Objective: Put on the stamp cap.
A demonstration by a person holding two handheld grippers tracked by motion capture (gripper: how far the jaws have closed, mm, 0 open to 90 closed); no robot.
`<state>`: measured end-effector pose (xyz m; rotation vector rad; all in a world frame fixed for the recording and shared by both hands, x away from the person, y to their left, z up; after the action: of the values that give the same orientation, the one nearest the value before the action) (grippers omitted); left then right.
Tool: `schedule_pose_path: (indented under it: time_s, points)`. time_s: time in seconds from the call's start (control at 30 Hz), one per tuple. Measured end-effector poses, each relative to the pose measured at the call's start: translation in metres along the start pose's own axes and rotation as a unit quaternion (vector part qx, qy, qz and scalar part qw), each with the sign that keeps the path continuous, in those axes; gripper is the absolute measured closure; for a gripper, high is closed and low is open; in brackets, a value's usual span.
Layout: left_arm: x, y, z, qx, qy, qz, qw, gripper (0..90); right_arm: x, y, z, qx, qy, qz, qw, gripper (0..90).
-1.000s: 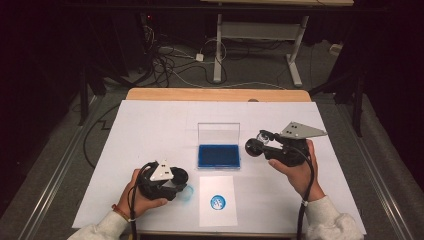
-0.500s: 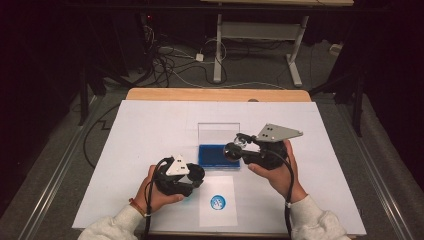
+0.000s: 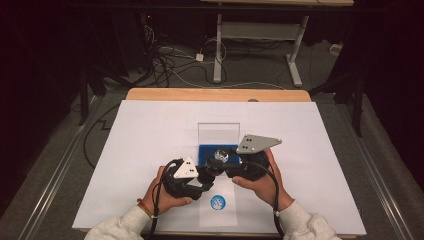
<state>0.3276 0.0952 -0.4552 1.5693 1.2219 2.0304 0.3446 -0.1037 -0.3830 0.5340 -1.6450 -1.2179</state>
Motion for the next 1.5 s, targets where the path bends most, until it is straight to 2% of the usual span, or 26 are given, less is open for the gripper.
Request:
schedule_pose_path:
  time_s: [0.13, 0.43, 0.93, 1.5]
  points:
    - [0.001, 0.002, 0.0, 0.005, -0.004, -0.009, 0.9999, 37.1, -0.004, -0.001, 0.006, 0.002, 0.014, 0.003, 0.9999, 57.4]
    - [-0.001, 0.006, 0.0, 0.003, 0.001, -0.011, 0.9999, 37.0, -0.009, -0.004, 0.008, -0.003, 0.023, 0.009, 0.9997, 57.4]
    - [-0.001, 0.009, -0.001, 0.0, 0.001, -0.025, 0.9997, 37.0, -0.012, -0.008, 0.007, -0.004, 0.026, 0.014, 0.9996, 57.4]
    - [-0.001, 0.01, -0.005, -0.011, 0.004, -0.027, 0.9996, 37.0, -0.012, -0.009, 0.006, -0.004, 0.026, 0.013, 0.9996, 57.4]
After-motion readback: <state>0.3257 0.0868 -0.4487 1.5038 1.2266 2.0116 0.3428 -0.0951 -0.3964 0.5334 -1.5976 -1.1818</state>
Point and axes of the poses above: each handheld gripper's, and its own axes: x roughly backward along the jaws, y roughly out of its top, z roughly to its left, the point moved 2 cm from there along -x, roughly forward along the jaws
